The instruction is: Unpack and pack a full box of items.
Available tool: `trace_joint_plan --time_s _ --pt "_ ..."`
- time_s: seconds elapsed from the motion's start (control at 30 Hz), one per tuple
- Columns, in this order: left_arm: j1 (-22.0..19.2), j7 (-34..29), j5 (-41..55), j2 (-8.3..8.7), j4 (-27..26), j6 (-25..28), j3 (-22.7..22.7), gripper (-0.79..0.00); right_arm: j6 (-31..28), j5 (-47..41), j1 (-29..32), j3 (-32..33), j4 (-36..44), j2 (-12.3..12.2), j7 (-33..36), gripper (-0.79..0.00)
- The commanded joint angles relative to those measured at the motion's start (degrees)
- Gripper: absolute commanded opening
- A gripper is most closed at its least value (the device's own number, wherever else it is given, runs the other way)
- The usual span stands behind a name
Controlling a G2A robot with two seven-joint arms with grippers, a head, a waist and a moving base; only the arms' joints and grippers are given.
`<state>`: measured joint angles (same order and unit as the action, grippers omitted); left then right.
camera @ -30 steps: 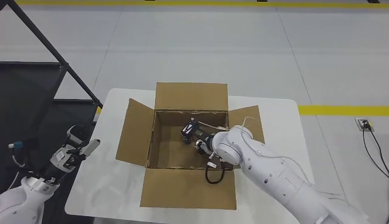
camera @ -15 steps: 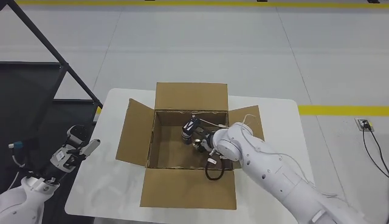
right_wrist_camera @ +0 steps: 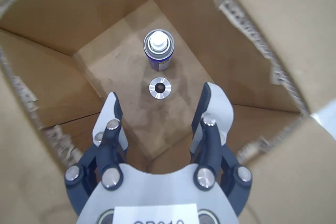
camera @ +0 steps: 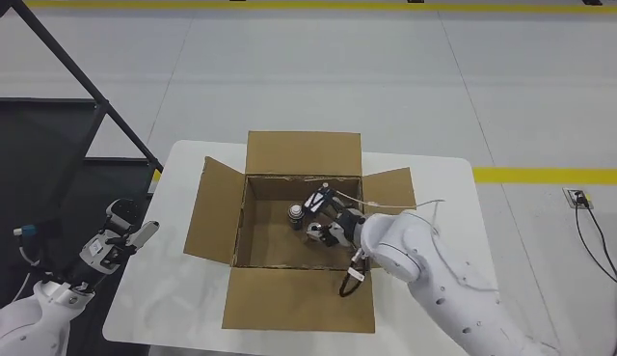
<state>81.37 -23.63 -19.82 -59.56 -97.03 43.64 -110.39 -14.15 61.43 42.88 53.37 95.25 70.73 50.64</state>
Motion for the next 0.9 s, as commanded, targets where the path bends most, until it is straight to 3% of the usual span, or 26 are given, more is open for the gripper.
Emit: trace_joint_plan --time_s 0.0,0.1,0.53,0.63,0.87 --pt "0.00 0.00 0.00 0.00 0.00 0.00 0.00 0.000 -0.57 -0.20 5.02 5.91 8.76 -1.33 0.78 0.000" --pt "0.00 0.00 0.00 0.00 0.00 0.00 0.00 0.000 -1.06 1.70 10.13 12.31 16.05 -2.79 4.16 0.000" --pt "0.04 0.03 -0.03 -0.01 -0.08 -0.19 0.09 0.000 -0.70 1.30 10.27 12.53 16.02 -2.77 3.56 0.000" --pt "0.00 -3.34 -2.29 0.21 -1.68 -0.40 2.30 0.000 0.88 -3.14 11.87 17.03 15.89 -2.97 -1.64 0.000" --pt "-0.28 -12.68 0.05 1.12 -2.35 5.31 7.58 0.000 -3.92 -23.27 18.79 34.54 14.07 -4.31 -9.75 0.000"
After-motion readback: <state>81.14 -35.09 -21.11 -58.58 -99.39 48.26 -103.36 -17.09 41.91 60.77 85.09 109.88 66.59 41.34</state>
